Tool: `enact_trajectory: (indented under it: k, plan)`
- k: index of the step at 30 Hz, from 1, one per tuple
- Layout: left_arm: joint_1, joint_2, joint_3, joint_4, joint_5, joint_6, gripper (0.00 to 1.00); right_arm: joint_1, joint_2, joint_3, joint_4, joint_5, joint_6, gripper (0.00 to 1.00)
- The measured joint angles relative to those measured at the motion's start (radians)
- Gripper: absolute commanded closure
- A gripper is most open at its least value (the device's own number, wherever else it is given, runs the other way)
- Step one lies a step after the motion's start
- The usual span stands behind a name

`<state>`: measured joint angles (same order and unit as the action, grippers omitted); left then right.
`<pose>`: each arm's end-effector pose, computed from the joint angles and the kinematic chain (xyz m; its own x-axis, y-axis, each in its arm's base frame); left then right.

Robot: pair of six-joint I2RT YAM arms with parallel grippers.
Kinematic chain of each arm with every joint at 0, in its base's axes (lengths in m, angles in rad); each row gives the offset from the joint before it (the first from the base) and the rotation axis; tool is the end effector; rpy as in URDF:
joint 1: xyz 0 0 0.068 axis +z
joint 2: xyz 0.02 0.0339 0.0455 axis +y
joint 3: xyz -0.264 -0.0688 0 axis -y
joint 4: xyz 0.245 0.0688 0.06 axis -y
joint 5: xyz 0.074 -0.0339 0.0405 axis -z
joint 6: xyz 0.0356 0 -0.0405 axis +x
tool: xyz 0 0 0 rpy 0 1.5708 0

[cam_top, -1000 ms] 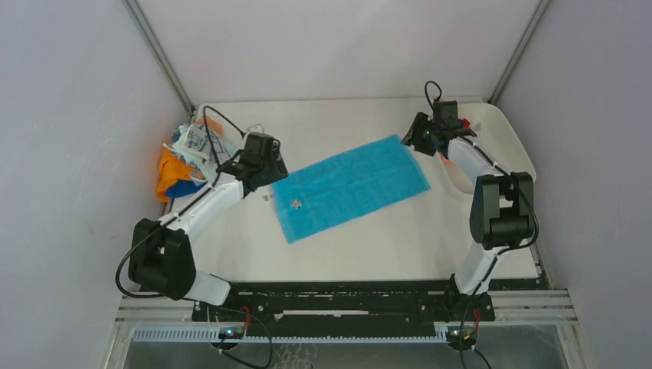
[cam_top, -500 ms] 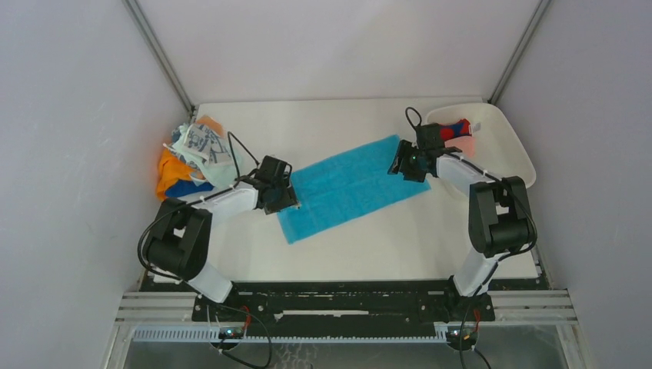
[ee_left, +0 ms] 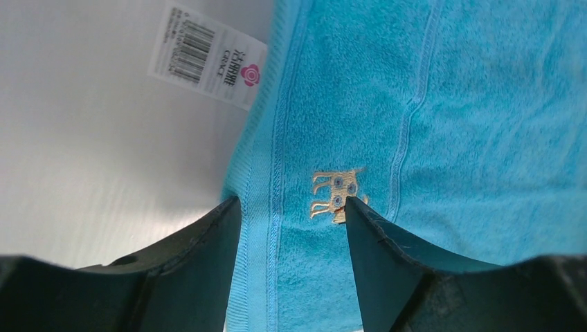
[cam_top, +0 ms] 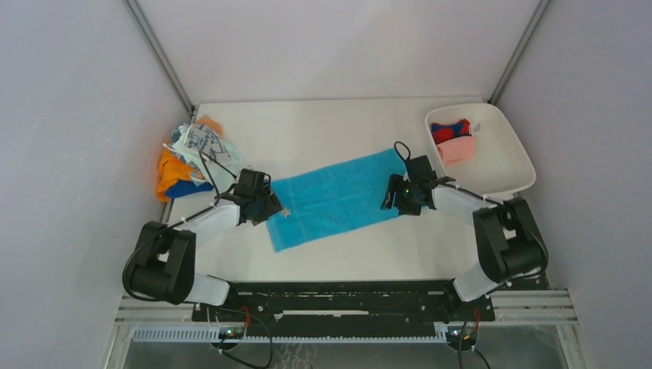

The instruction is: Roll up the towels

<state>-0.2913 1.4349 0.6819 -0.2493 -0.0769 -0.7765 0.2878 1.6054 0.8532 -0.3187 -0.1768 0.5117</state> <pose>0.2527 -0.0729 0.1590 -0.7487 -0.5050 -0.4294 -0.3897 0.8594 -0.3311 0.2871 0.0915 0.1581 -0.9102 0.2333 -0.3424 0.0980 0.9241 0.3693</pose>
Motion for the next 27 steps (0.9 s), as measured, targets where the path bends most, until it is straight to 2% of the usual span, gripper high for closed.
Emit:
enact_trajectory:
  k: [4,8,11,14,18,23,27]
  plan:
    - [0.005,-0.109,-0.084,-0.028,-0.021,-0.021,0.37,0.098,-0.165,-0.15,-0.038,0.013,0.044,0.37]
    - [0.012,-0.177,-0.112,-0.104,-0.055,-0.025,0.37,0.19,-0.29,-0.222,-0.097,0.021,0.077,0.37]
    - [0.016,-0.222,-0.111,-0.159,-0.07,-0.016,0.37,0.181,-0.357,-0.215,-0.112,0.016,0.073,0.37]
    - [0.018,-0.272,-0.092,-0.192,-0.058,0.006,0.39,0.106,-0.377,-0.169,-0.098,-0.012,0.057,0.38]
    - [0.019,-0.251,0.005,-0.201,-0.024,0.041,0.43,0.0,-0.323,-0.075,-0.035,-0.069,0.034,0.38]
    - [0.027,-0.124,0.122,-0.172,-0.019,0.067,0.57,-0.069,-0.147,0.044,0.048,-0.116,0.019,0.4]
    - [0.071,-0.003,0.141,-0.159,-0.013,0.08,0.58,-0.113,0.009,0.111,0.069,-0.141,0.015,0.41]
